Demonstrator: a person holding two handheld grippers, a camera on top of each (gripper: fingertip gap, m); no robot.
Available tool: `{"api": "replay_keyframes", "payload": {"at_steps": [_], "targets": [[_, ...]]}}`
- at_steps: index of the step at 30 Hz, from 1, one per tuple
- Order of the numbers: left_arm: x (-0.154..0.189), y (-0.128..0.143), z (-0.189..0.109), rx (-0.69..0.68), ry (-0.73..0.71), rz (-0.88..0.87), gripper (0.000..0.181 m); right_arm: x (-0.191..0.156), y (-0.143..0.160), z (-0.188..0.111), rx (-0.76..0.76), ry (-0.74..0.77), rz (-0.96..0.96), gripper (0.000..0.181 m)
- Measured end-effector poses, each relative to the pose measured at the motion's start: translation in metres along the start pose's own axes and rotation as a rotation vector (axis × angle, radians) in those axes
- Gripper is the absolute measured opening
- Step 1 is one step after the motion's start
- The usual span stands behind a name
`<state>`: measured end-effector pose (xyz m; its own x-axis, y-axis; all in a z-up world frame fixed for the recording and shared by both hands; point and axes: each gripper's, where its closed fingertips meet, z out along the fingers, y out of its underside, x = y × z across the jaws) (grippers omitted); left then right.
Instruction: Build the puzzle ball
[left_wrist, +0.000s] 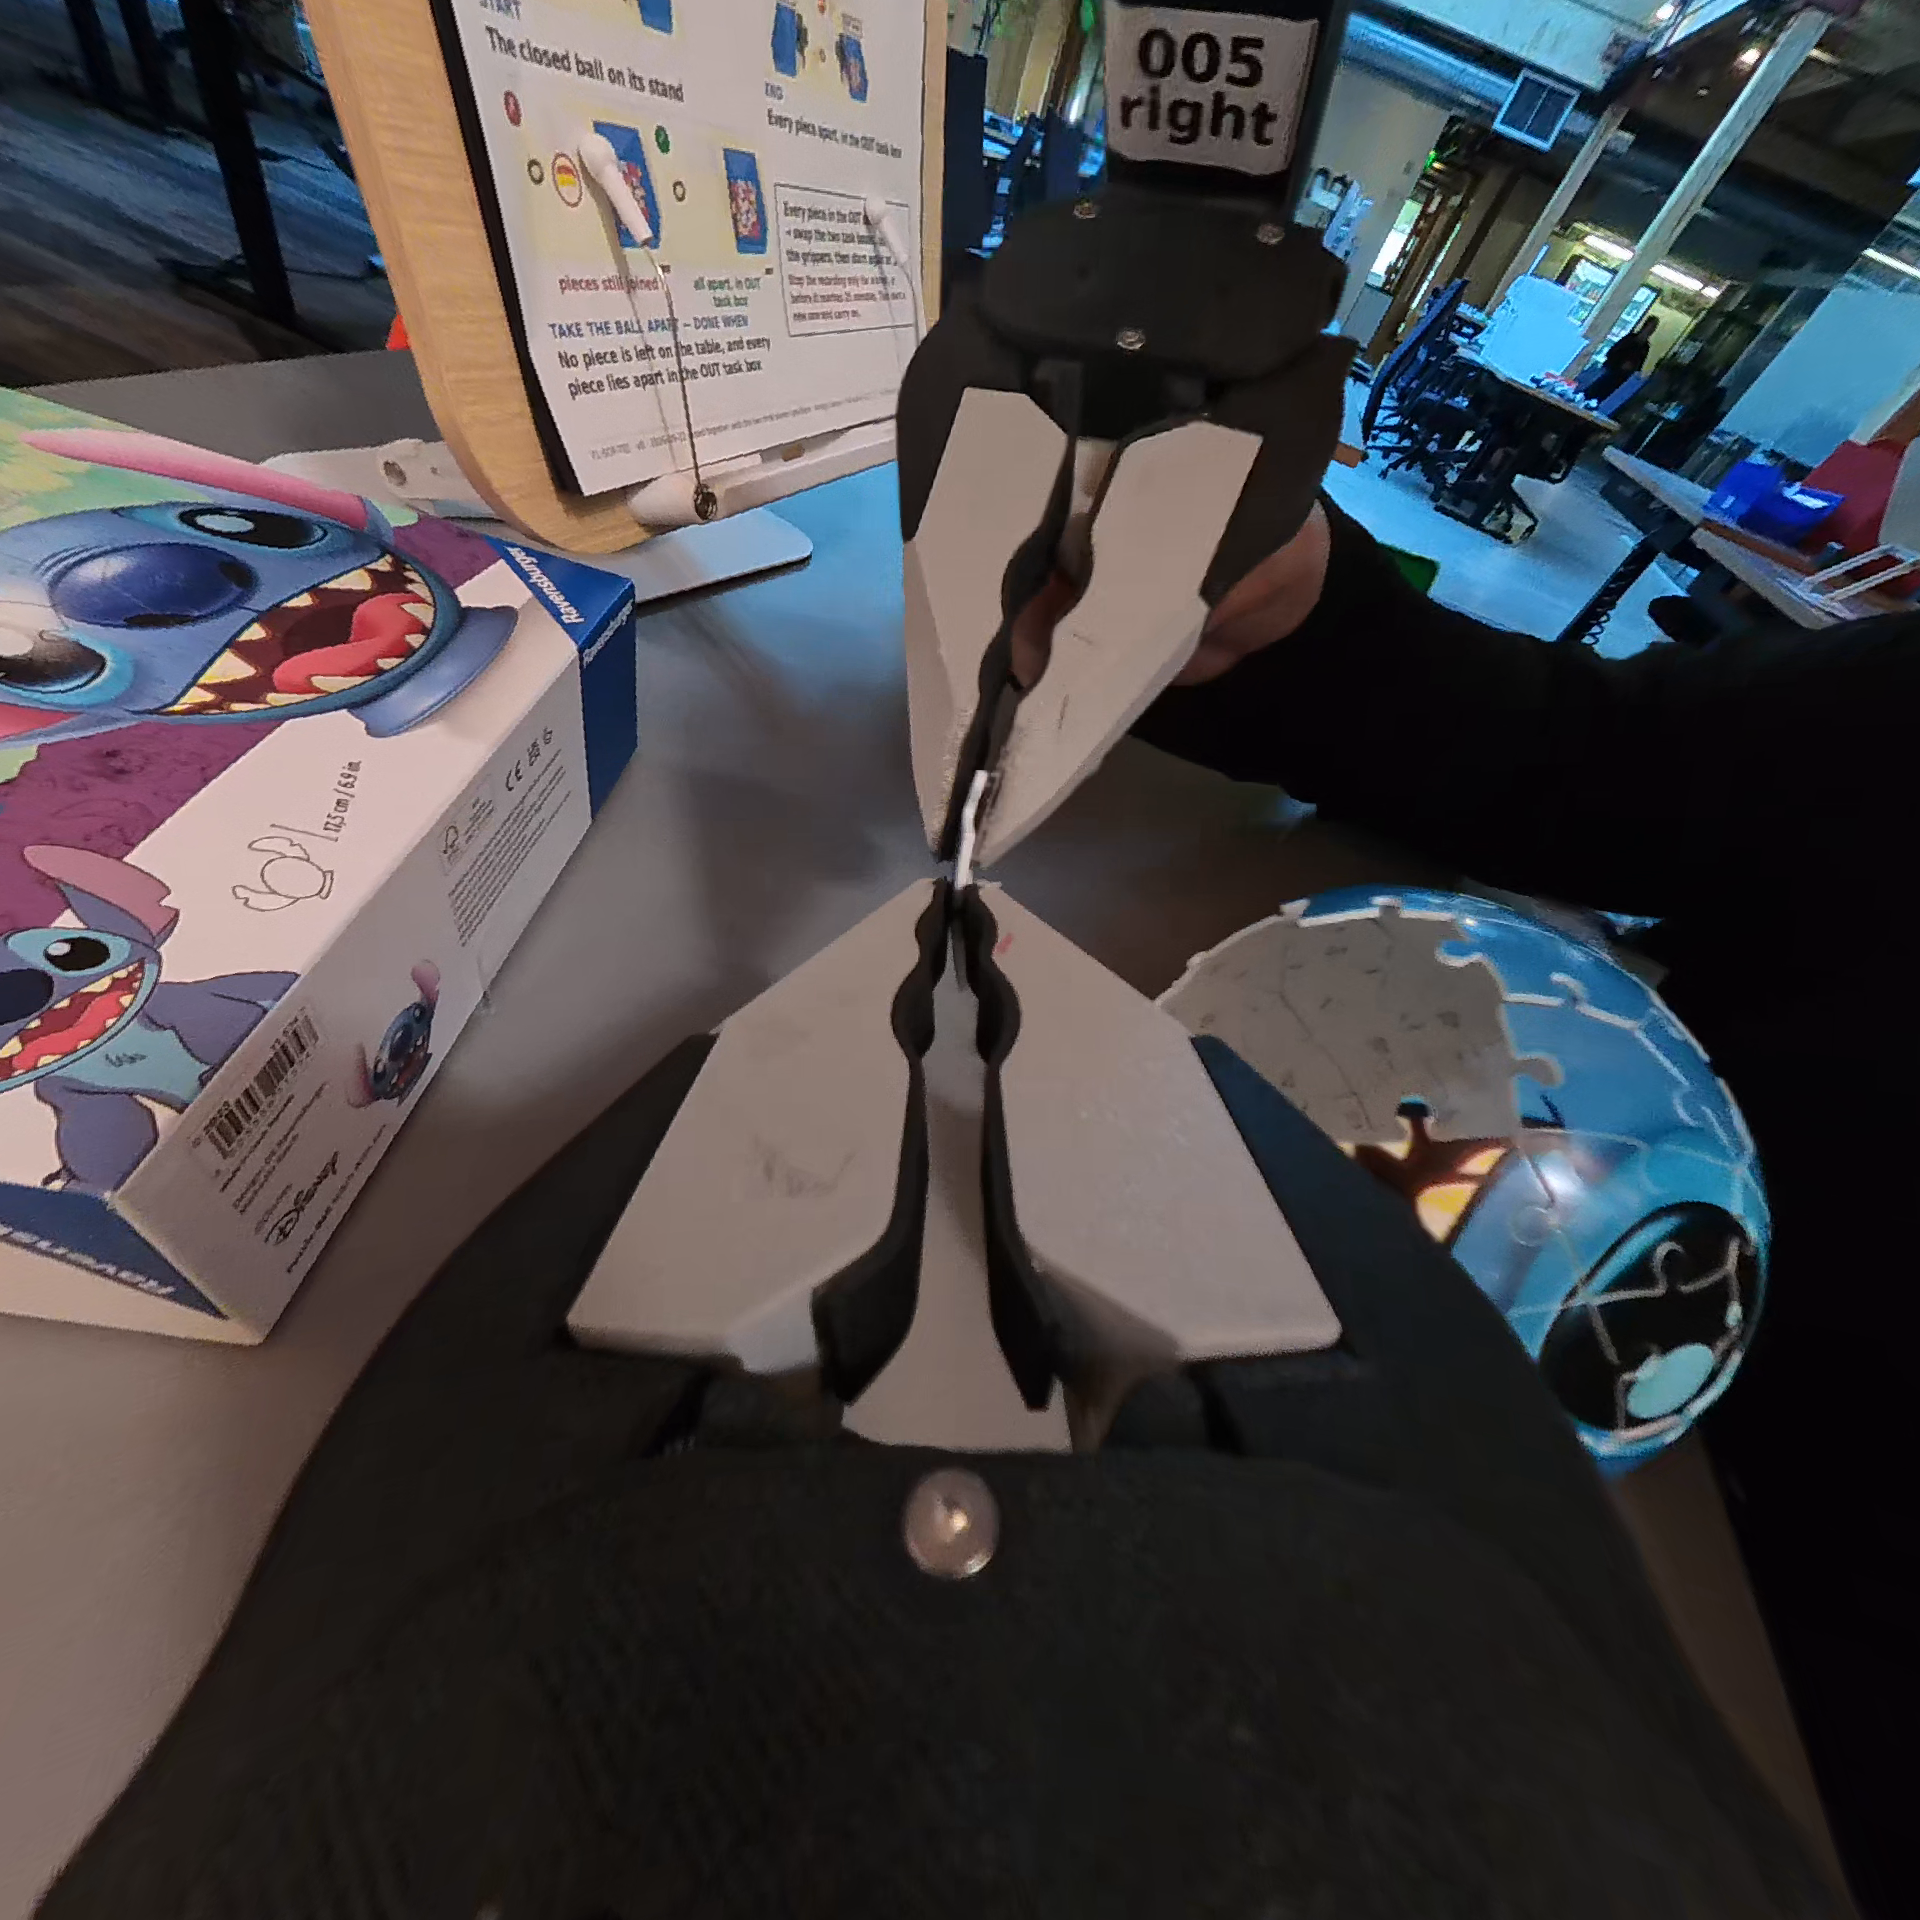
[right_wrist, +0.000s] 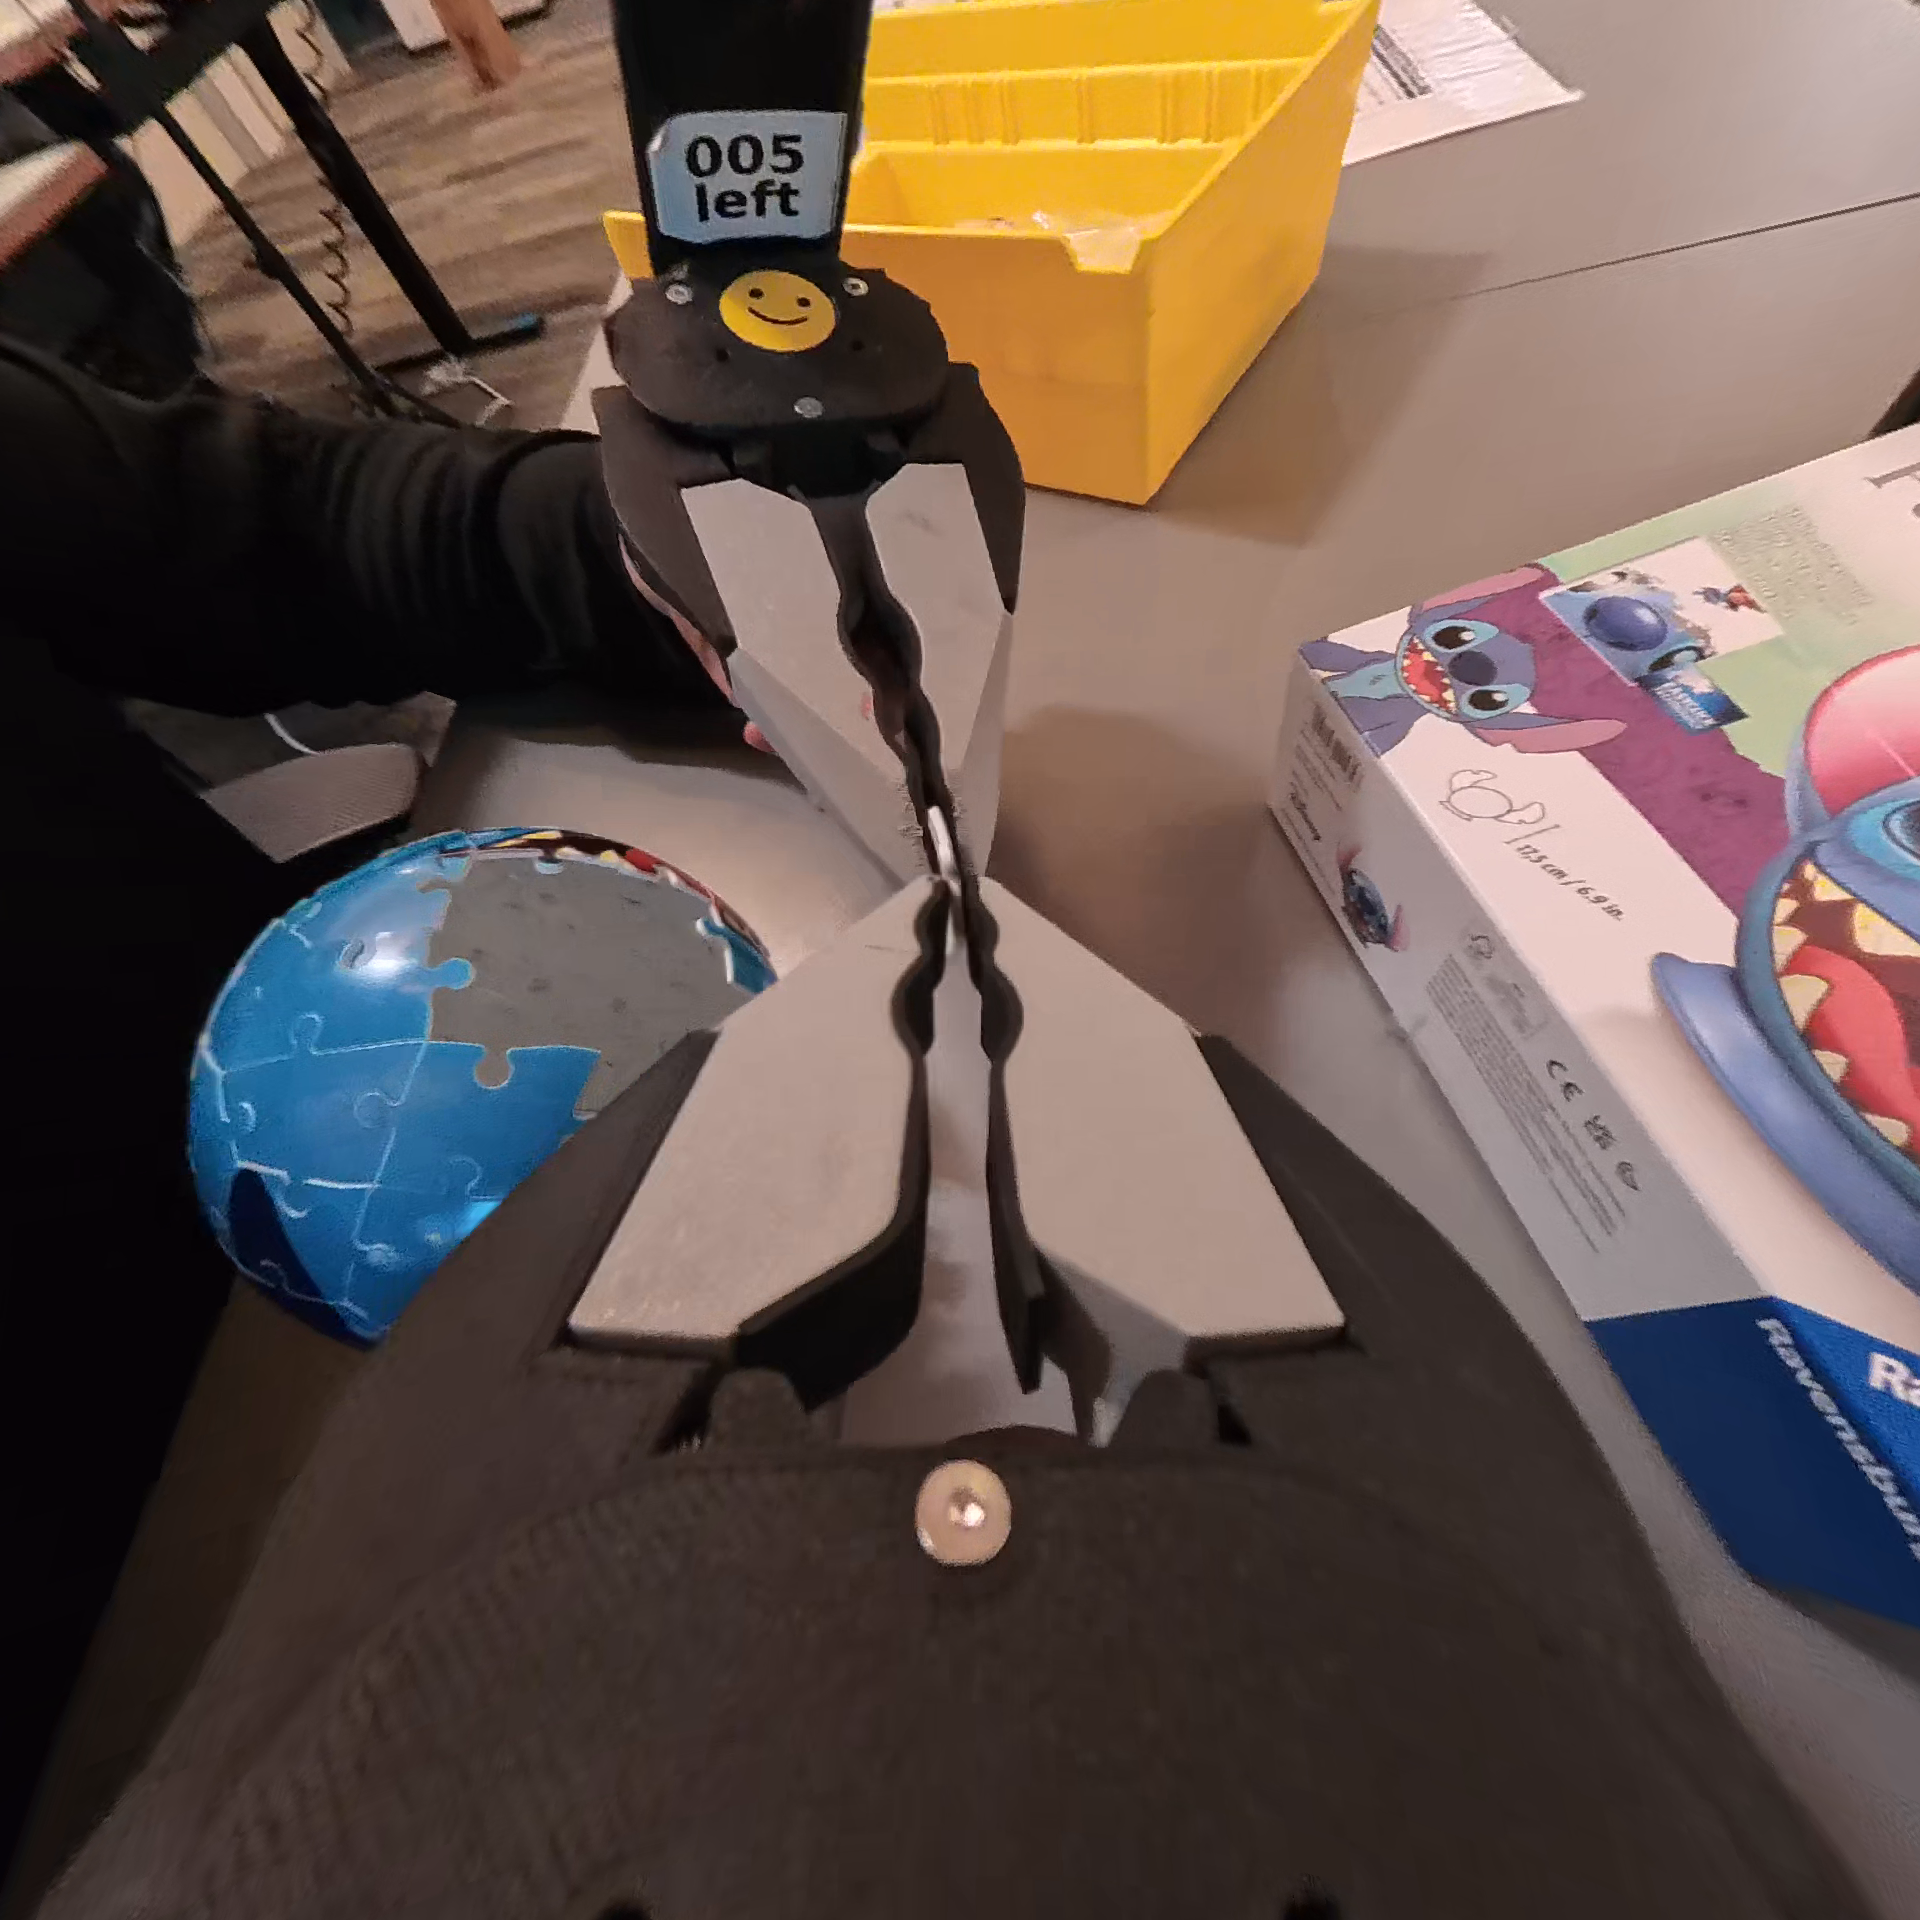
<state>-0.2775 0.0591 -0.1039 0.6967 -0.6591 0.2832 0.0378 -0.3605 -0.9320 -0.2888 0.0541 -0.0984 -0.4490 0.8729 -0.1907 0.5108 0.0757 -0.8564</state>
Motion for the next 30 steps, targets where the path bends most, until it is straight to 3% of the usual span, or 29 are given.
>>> {"api": "replay_keyframes", "payload": {"at_steps": [5, 13, 20, 27, 30], "targets": [[0.006, -0.002, -0.004, -0.012, 0.016, -0.01, 0.002, -0.008, -0.002, -0.003, -0.019, 0.014, -0.025, 0.0], [0.002, 0.01, -0.041, -0.079, 0.009, -0.019, 0.043, -0.026, 0.014, -0.012, -0.134, 0.007, -0.04, 0.0], [0.034, 0.033, -0.057, -0.174, 0.268, -0.061, 0.056, -0.035, 0.03, -0.002, -0.231, -0.072, -0.038, 0.0], [0.055, 0.043, -0.058, -0.169, 0.333, 0.015, 0.09, -0.038, 0.038, 0.002, -0.263, -0.167, 0.019, 0.0], [0.065, 0.047, -0.053, -0.197, 0.327, 0.076, 0.096, -0.042, 0.043, 0.003, -0.293, -0.181, 0.018, 0.0]]}}
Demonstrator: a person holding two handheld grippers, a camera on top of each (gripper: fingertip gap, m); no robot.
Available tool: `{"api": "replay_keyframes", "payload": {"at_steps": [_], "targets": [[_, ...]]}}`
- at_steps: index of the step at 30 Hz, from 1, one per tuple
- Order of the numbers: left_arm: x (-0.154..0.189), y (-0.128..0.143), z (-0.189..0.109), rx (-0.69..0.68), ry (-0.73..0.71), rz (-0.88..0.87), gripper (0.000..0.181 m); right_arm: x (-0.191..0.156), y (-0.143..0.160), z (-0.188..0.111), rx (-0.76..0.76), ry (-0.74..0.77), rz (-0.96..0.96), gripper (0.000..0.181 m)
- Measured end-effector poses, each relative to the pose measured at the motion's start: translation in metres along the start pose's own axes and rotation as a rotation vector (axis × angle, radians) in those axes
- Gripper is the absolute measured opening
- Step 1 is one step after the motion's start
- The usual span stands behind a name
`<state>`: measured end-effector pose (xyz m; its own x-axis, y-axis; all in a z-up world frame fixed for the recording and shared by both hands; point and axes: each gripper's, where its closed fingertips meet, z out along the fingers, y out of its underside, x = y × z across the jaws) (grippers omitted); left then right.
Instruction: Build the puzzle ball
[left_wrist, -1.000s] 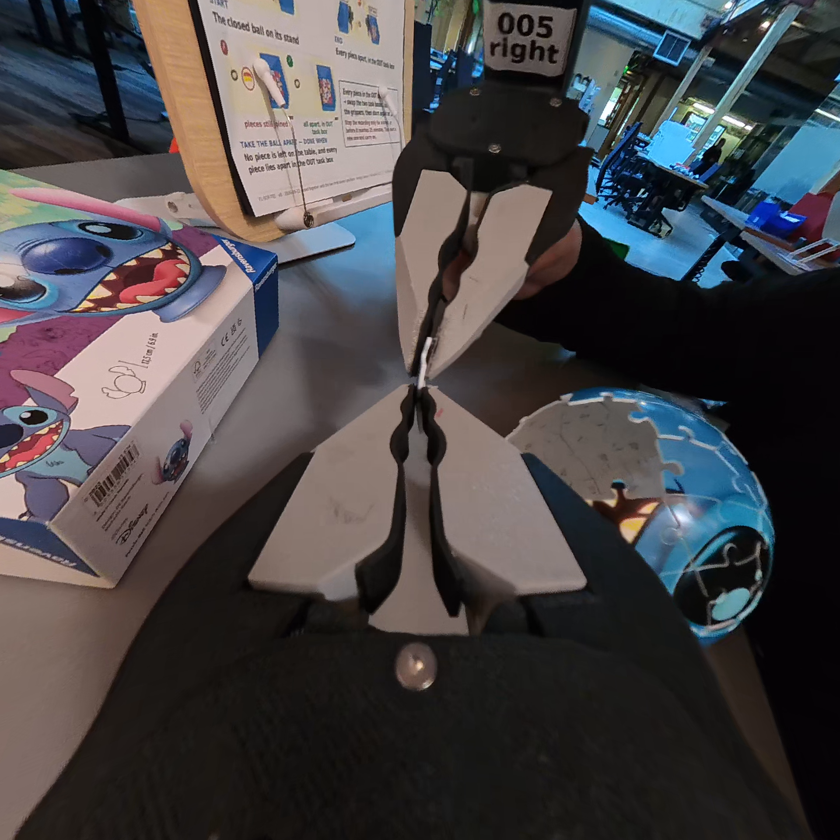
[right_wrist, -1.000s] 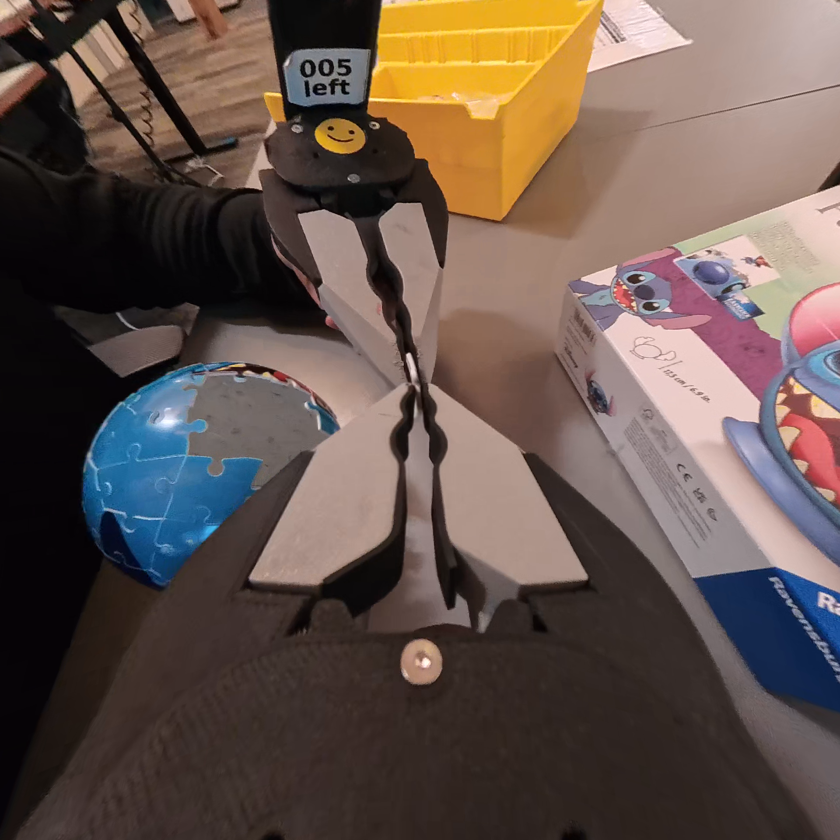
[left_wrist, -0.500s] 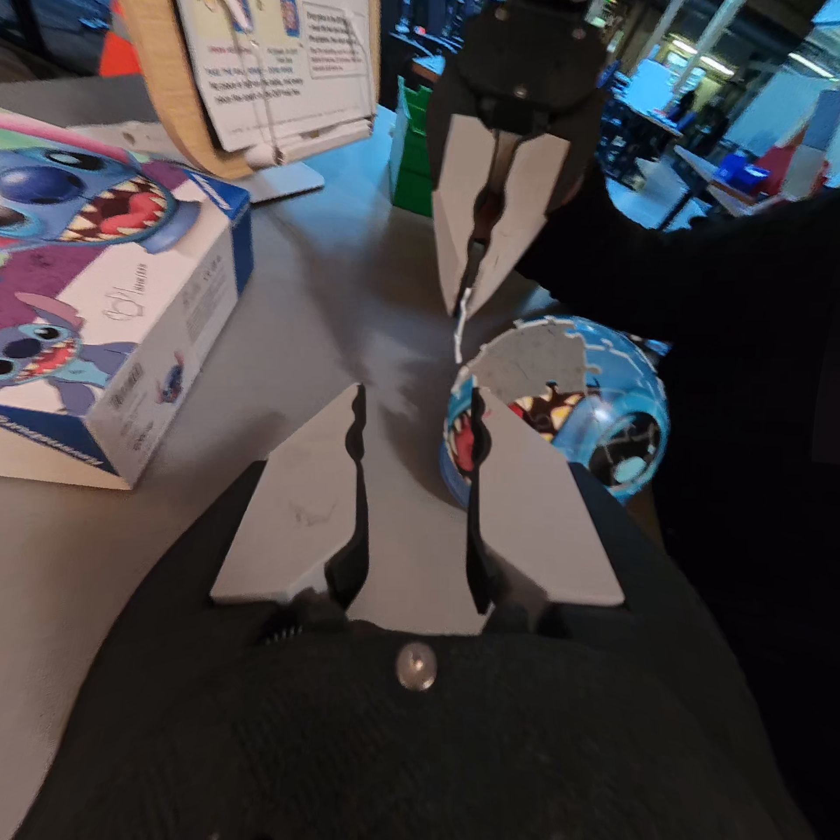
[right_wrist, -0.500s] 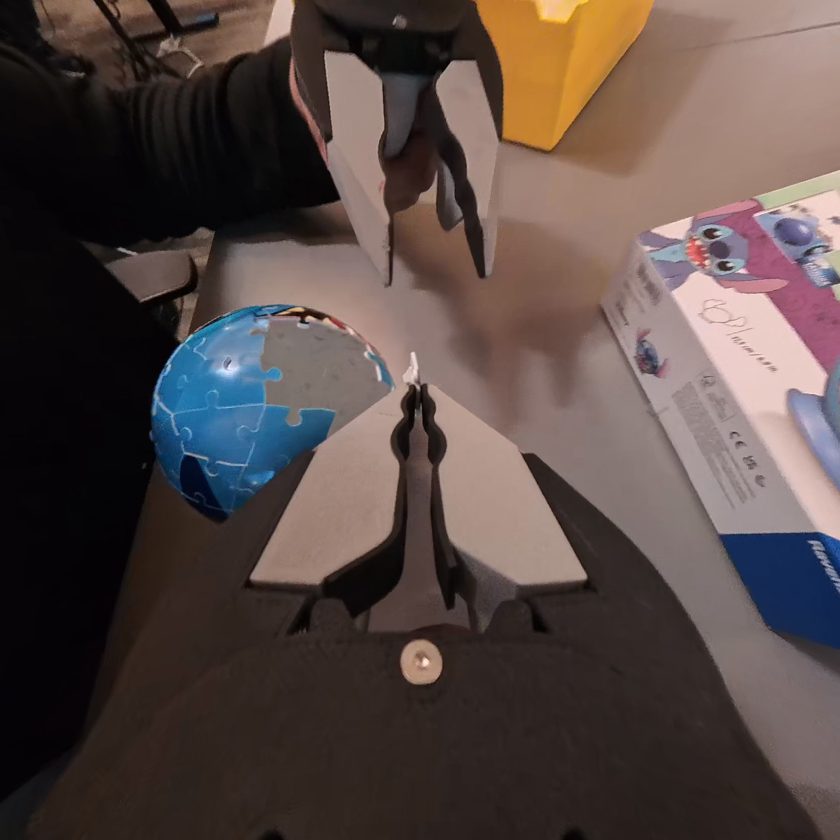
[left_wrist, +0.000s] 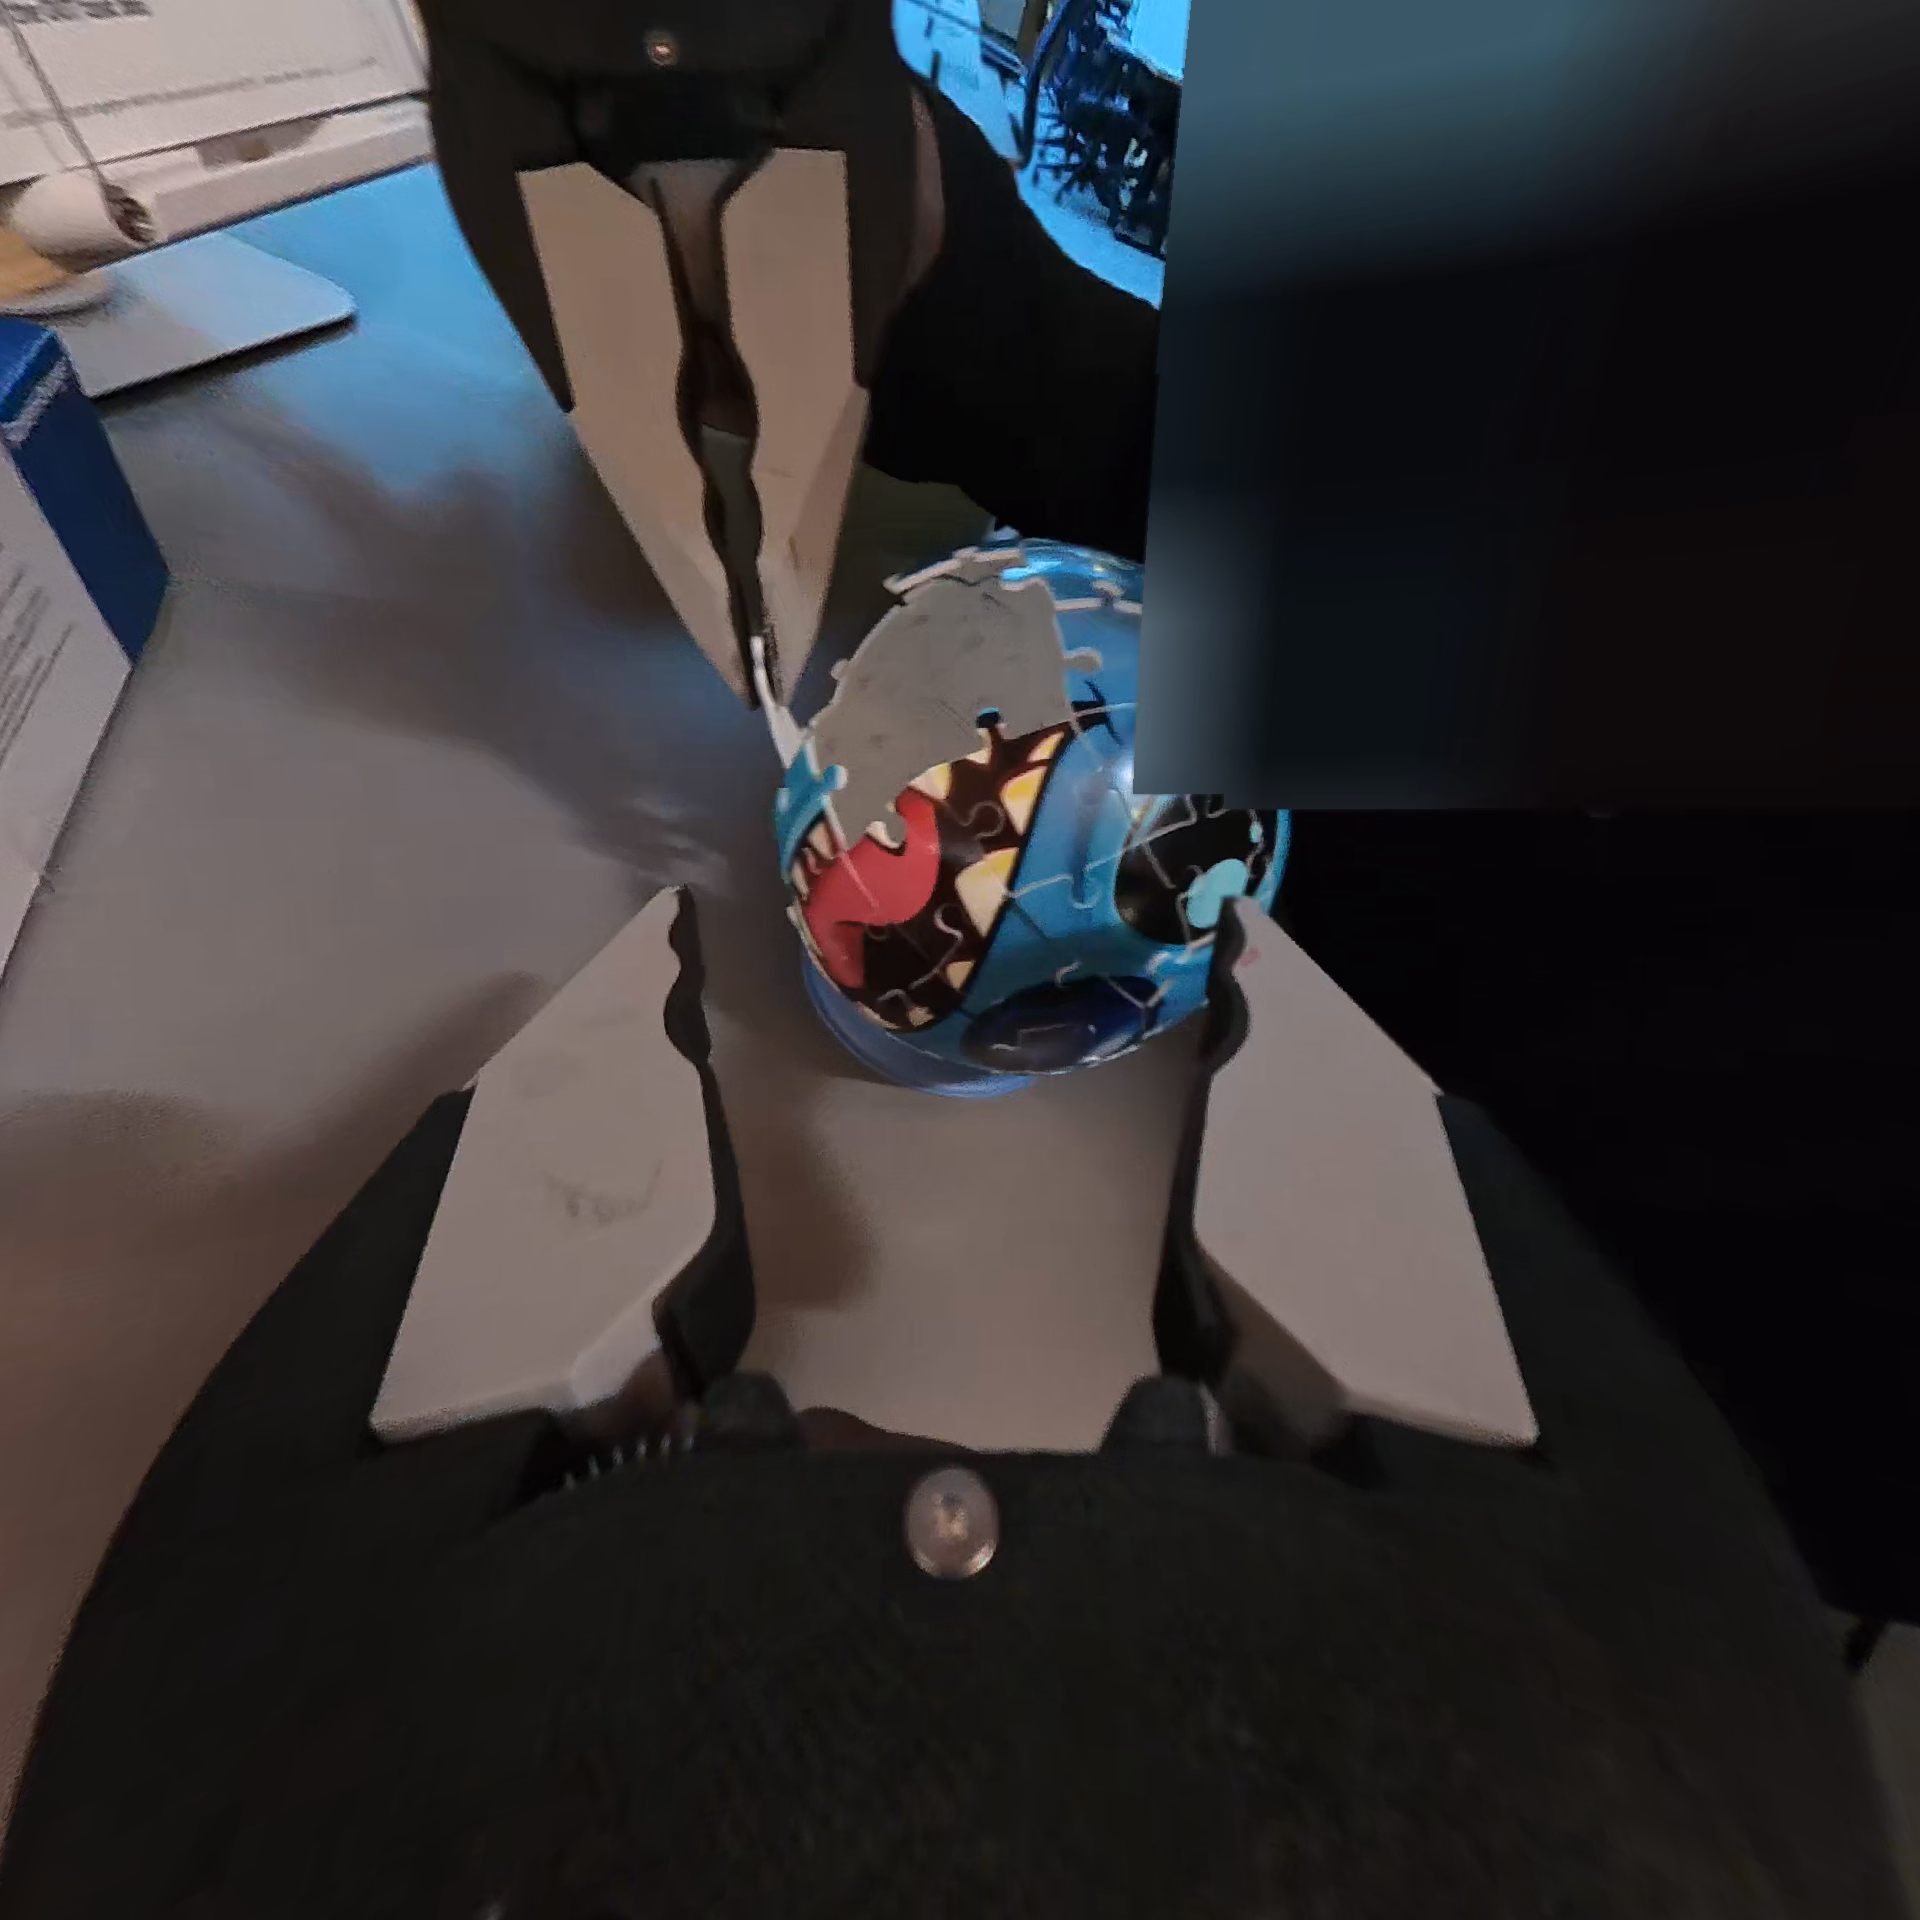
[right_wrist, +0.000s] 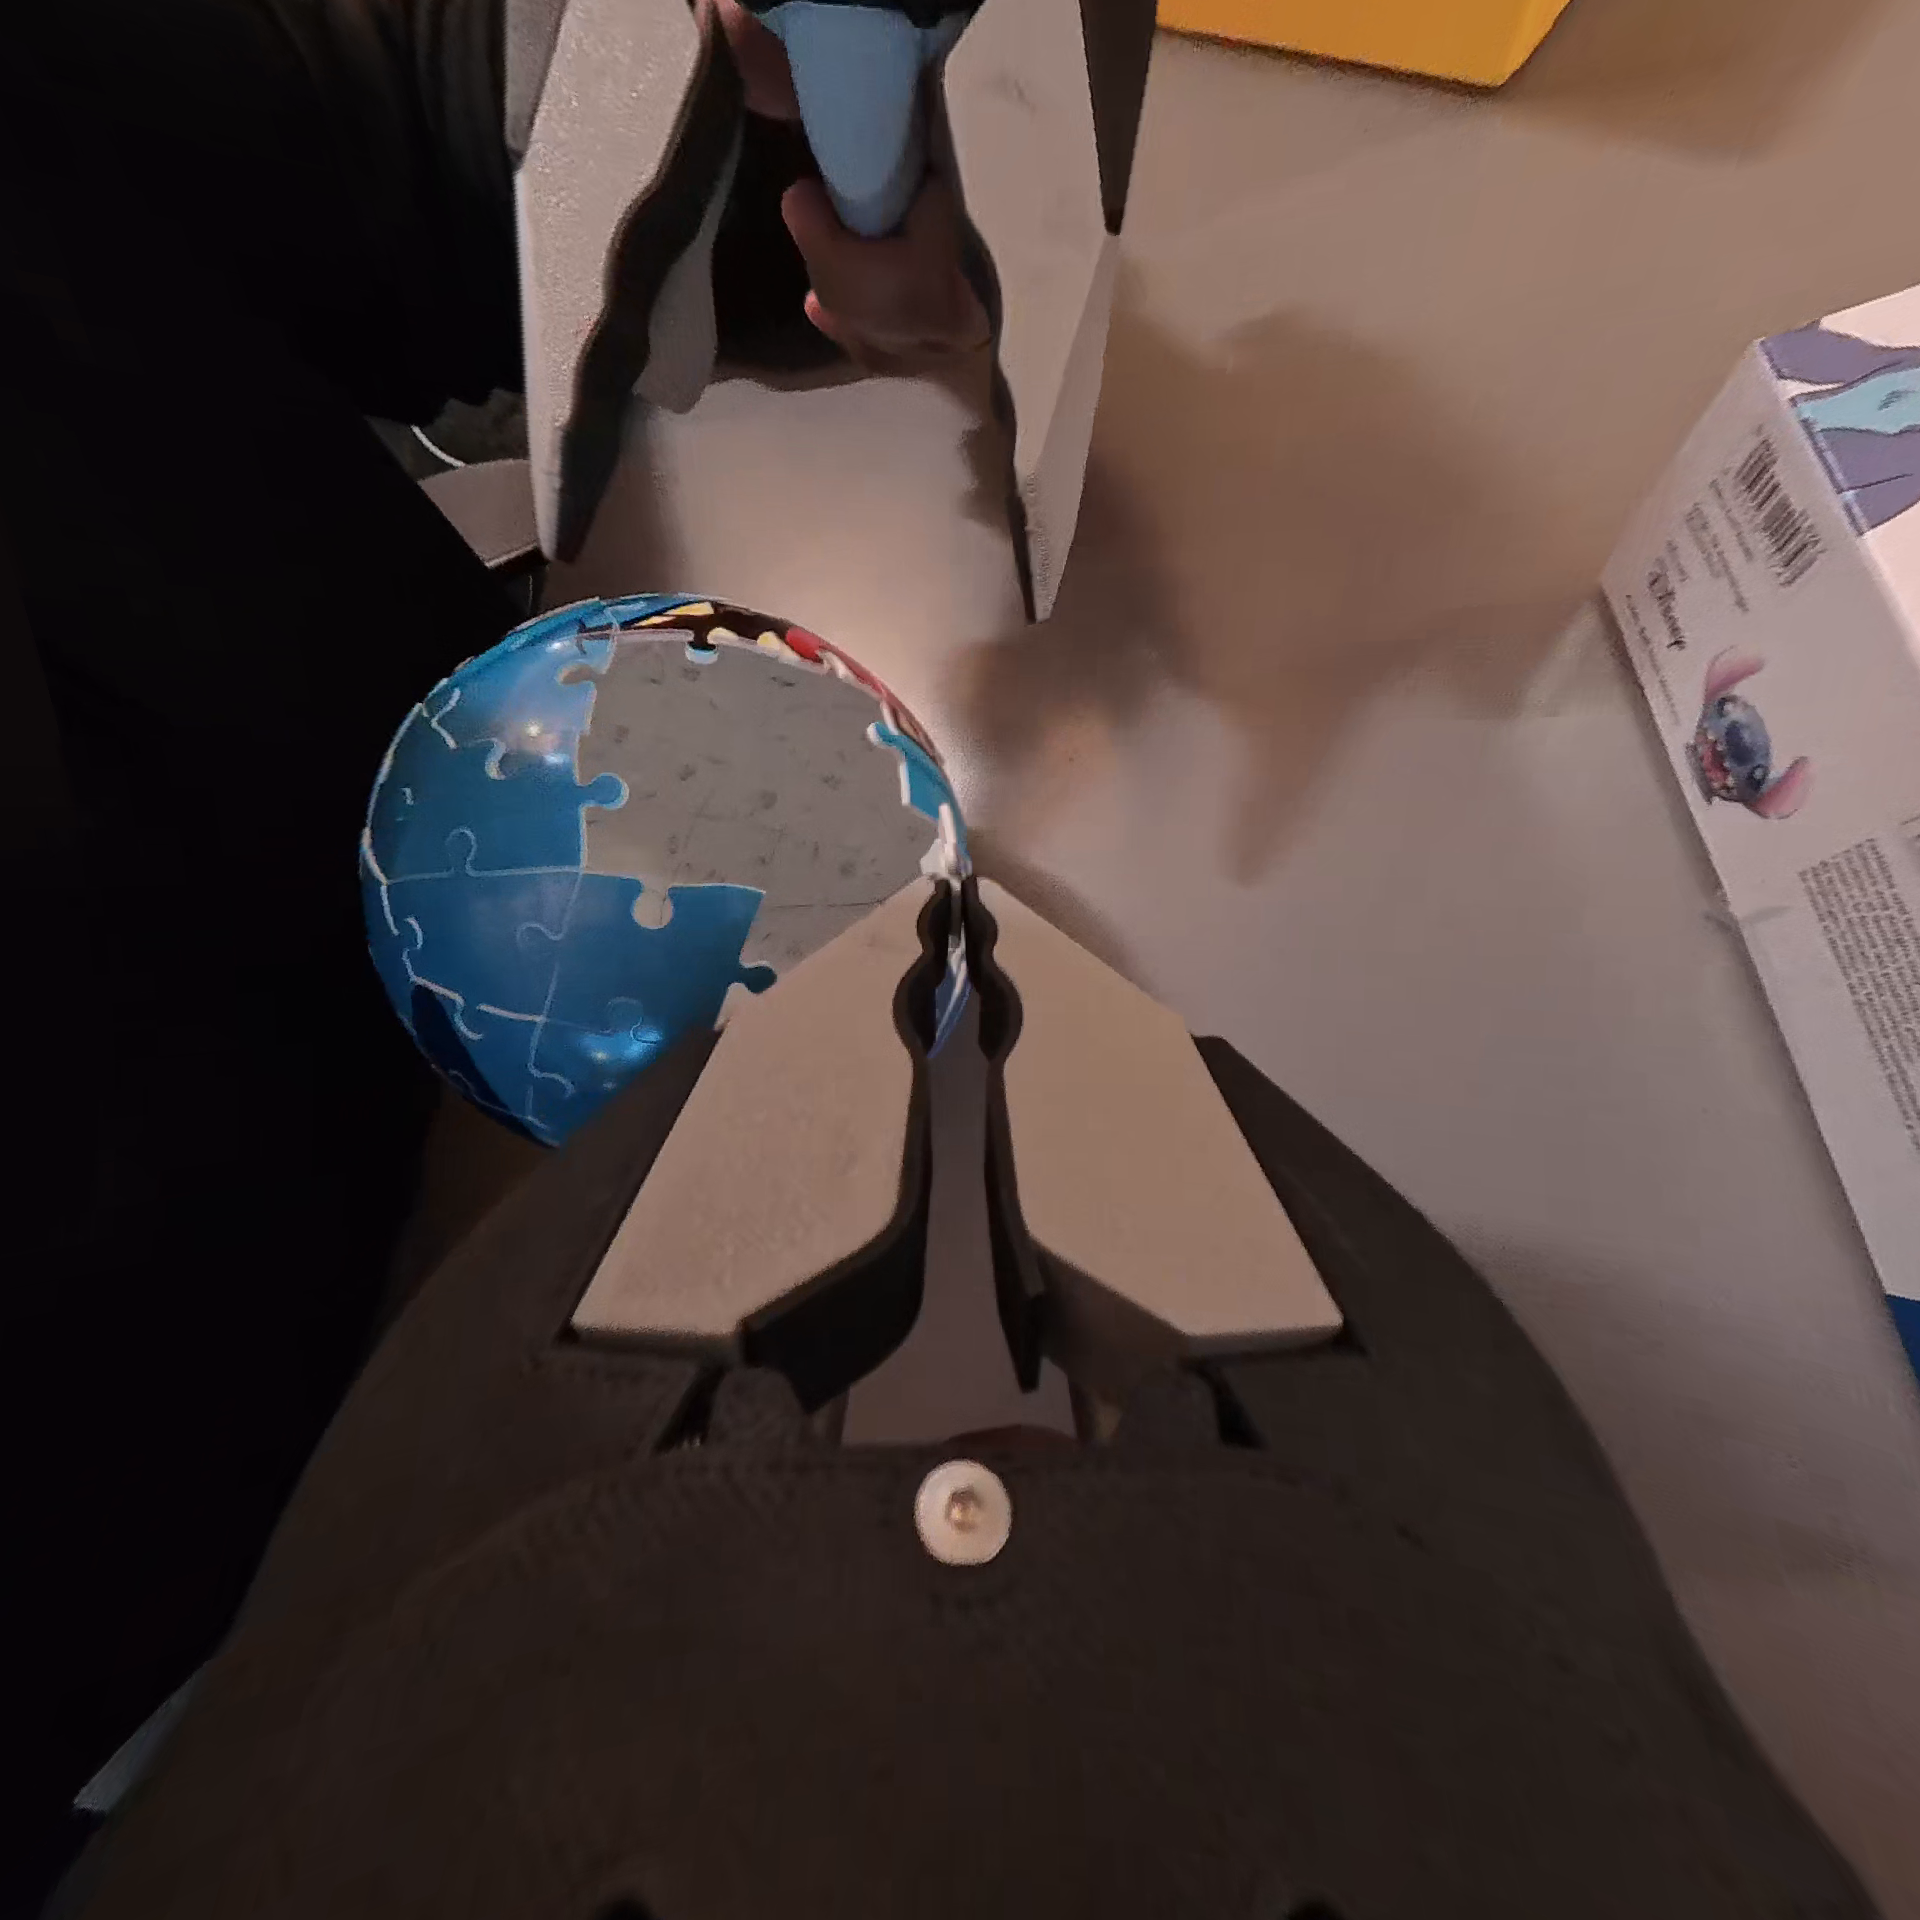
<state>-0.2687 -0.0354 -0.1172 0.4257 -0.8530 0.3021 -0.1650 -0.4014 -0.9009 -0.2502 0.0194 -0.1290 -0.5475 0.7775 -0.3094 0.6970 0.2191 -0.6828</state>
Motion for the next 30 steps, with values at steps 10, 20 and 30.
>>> {"api": "replay_keyframes", "payload": {"at_steps": [10, 20, 30], "targets": [[0.013, 0.008, 0.017, -0.065, 0.008, 0.043, 0.1, -0.005, 0.008, 0.013, -0.092, -0.012, -0.029, 0.0], [0.015, 0.01, 0.02, -0.085, -0.009, 0.061, 0.097, -0.004, 0.012, 0.015, -0.105, -0.096, 0.005, 0.0], [0.016, 0.017, 0.016, -0.066, -0.057, 0.073, 0.096, -0.005, 0.014, 0.012, -0.092, -0.126, -0.02, 0.0]]}}
